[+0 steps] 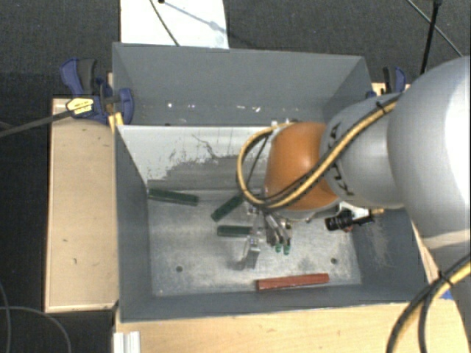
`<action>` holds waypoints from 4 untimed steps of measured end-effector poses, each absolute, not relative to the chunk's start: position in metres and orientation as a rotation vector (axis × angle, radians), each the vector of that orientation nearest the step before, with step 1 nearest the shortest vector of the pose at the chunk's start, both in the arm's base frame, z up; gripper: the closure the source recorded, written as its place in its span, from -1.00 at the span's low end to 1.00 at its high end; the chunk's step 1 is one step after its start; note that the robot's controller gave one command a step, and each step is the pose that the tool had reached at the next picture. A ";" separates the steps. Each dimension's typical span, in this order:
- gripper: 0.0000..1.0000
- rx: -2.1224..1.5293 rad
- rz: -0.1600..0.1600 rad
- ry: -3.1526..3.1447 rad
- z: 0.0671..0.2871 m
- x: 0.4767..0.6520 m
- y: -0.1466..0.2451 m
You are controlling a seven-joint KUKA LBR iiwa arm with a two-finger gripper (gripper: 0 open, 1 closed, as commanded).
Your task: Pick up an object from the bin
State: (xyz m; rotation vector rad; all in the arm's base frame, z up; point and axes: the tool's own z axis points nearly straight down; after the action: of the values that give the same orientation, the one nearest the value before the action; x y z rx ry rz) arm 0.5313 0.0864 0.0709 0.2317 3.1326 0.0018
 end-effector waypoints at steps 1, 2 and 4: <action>-1.00 0.242 0.002 3.130 0.071 0.532 0.087; 1.00 0.245 0.003 3.130 0.071 0.532 0.087; 1.00 0.254 0.003 3.127 0.108 0.534 0.087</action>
Offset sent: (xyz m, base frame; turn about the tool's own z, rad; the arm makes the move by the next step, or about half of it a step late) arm 0.0000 0.0000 0.0000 0.0000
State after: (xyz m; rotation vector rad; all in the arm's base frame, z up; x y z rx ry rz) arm 0.5338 0.0869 0.1076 0.2540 3.1268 0.0033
